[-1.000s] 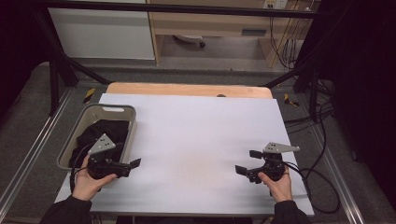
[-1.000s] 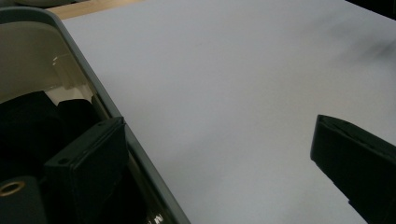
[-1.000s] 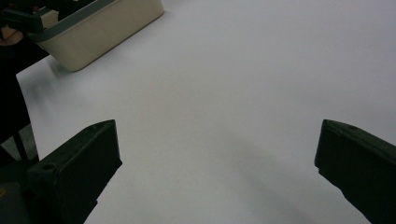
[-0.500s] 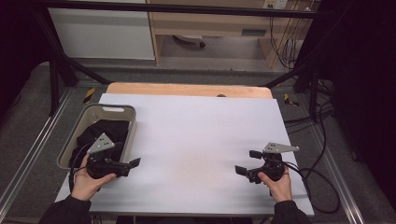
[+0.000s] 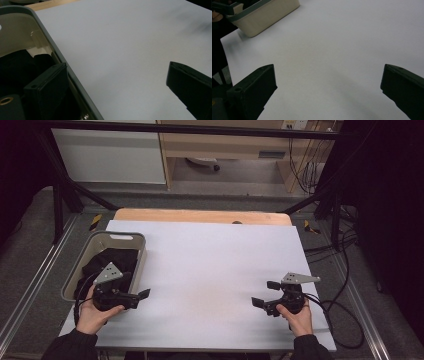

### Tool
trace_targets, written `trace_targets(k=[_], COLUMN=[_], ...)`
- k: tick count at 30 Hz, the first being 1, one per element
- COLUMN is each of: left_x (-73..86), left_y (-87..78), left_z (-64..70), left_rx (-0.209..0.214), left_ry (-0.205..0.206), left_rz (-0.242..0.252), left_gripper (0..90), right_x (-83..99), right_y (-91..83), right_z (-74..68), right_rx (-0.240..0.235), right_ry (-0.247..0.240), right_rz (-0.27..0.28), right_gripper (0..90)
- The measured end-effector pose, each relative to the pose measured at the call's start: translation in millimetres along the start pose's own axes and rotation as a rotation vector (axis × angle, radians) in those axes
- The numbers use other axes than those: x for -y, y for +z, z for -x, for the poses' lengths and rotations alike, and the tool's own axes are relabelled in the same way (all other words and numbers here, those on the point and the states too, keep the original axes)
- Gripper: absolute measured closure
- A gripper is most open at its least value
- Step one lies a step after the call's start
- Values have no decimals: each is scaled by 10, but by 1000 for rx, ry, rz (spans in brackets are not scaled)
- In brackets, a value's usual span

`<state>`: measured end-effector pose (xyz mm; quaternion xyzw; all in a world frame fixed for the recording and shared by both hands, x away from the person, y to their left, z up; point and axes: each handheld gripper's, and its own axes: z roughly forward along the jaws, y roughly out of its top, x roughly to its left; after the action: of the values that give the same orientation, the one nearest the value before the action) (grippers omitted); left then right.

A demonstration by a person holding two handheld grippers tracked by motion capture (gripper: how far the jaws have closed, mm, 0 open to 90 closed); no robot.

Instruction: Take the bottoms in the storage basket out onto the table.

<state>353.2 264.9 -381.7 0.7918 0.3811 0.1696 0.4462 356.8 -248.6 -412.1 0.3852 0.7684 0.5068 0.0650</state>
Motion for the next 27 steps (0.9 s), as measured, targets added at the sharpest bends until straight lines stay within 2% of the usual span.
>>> trace_targets(k=[15,27], left_x=[-16,-25], left_y=[-20,-50], left_z=[-1,-46], left_rx=[-6,-21], left_ry=[7,-3], left_rz=[-4,-6], left_gripper=[39,39], right_x=[3,5], right_y=[1,3], right_z=[-3,-5], right_rx=[2,2], right_ry=[0,-1], right_rz=[-1,-3], right_gripper=[6,6])
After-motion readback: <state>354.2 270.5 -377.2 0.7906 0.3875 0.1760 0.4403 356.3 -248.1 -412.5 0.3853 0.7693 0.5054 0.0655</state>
